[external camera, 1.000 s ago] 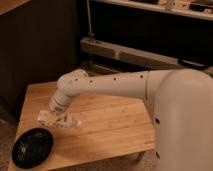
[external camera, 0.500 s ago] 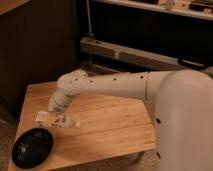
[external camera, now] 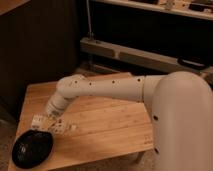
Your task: Place the bottle in the ceramic bowl
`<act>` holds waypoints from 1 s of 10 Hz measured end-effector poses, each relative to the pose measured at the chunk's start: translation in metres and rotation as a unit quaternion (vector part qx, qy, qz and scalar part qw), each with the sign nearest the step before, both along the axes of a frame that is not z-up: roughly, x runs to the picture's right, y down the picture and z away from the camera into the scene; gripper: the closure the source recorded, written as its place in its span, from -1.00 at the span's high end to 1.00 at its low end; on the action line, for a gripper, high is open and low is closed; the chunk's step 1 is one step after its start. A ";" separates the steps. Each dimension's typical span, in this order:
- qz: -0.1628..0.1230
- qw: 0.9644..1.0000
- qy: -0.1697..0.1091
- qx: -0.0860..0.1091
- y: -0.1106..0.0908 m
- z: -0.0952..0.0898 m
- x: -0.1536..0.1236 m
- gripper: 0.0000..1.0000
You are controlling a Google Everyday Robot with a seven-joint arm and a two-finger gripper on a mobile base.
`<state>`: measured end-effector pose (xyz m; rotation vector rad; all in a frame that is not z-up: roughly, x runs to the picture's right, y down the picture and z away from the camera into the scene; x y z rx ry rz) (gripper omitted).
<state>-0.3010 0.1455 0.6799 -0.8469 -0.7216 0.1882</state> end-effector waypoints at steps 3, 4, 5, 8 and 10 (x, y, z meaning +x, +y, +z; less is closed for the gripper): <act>-0.023 0.999 -0.023 -0.005 0.009 -0.003 -0.029 -0.94; -0.032 0.999 -0.032 -0.005 0.011 -0.005 -0.038 -0.94; -0.040 0.998 -0.039 -0.007 0.012 -0.007 -0.044 -0.94; -0.086 0.994 -0.068 -0.019 0.033 -0.022 -0.081 -0.94; -0.136 0.987 -0.080 -0.037 0.044 -0.027 -0.098 -0.84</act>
